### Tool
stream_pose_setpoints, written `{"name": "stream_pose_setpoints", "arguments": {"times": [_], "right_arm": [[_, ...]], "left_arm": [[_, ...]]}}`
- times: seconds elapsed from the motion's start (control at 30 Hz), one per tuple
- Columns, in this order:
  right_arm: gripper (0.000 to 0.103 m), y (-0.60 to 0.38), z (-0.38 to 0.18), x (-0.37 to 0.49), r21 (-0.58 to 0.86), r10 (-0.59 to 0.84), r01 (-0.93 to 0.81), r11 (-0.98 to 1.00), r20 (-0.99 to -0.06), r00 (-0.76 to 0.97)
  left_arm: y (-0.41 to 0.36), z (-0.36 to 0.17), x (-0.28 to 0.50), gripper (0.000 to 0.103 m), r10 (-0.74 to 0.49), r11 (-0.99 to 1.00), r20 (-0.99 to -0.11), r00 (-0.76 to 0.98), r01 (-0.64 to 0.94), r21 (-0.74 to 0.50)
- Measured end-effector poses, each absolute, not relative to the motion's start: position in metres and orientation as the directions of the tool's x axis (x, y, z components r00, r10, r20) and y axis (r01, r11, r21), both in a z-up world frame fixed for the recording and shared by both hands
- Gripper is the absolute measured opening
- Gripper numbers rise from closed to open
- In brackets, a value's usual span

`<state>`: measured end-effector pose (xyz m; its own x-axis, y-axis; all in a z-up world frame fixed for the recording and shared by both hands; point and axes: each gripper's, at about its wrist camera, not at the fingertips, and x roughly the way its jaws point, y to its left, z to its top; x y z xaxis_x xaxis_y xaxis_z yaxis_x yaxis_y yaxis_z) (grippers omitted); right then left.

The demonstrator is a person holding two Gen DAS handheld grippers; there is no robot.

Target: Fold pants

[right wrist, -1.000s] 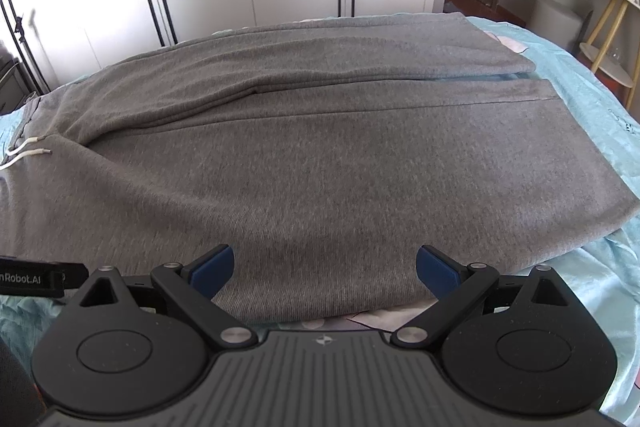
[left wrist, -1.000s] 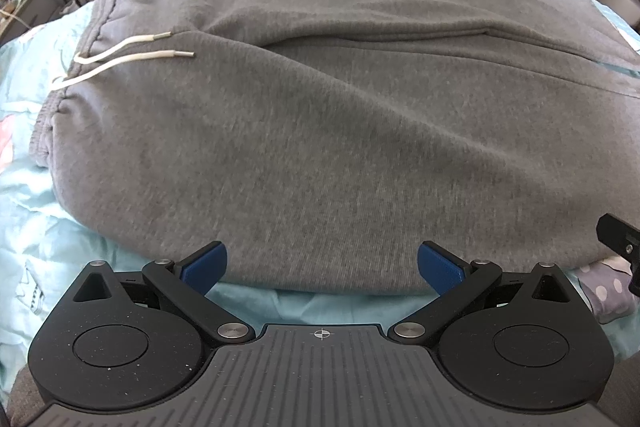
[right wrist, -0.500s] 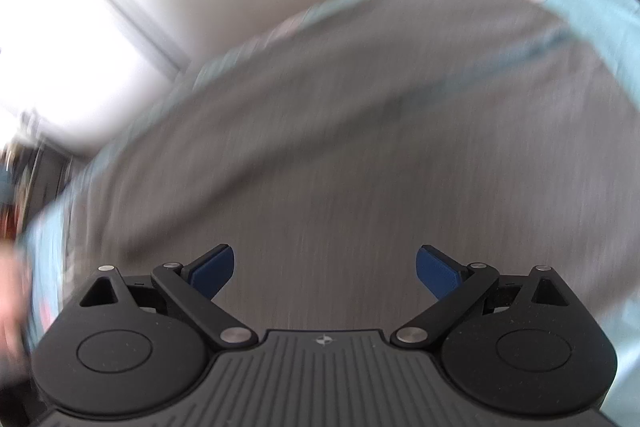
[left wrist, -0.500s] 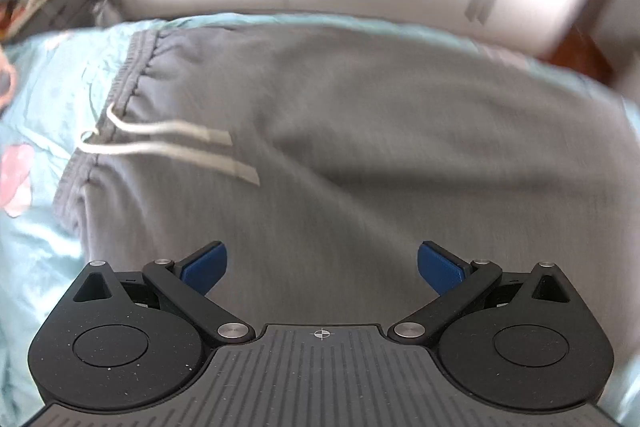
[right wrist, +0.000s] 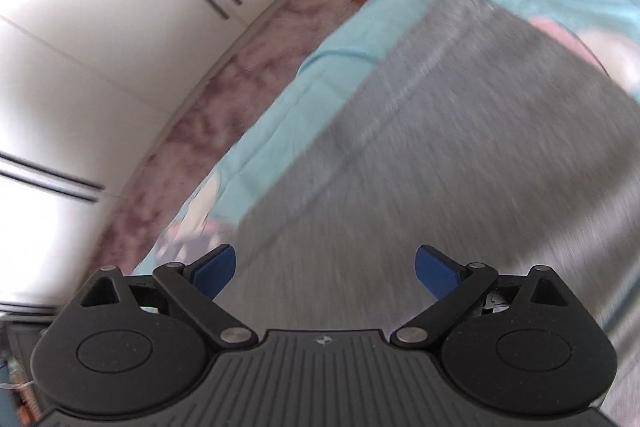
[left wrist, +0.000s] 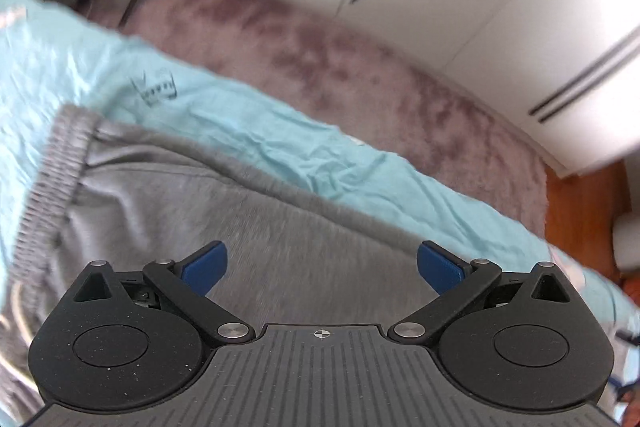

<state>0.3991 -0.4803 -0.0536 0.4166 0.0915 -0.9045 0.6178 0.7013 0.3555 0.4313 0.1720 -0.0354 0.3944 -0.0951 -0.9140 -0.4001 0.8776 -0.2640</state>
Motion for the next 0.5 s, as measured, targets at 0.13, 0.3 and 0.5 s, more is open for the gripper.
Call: {"name": "stream_pose_setpoints", "arguments": {"times": [0.13,0.3,0.5], "right_arm": [[0.097,-0.488,-0.076,0.434,0.292,0.032,0.663,0.689,-0.927,0.374],[0.097,-0.488,-0.095,0.451,0.211,-0.053,0.668,0.714,-0.935,0.352],[0.062,-0.459,-0.094,0.461,0.001,-0.198,0.581,0.814,-0.94,0.278]], "left_arm": [[0.18,-0.066,0.463,0.093,-0.083,0.868,-0.948,0.309,-0.446,-0.221],[0.179,-0.103,0.484,0.089,-0.039,0.897,-0.978,0.206,-0.424,-0.125],[0.183,-0.098,0.479,0.054,0.006,0.871,-0.977,0.213,-0.481,-0.099]]}}
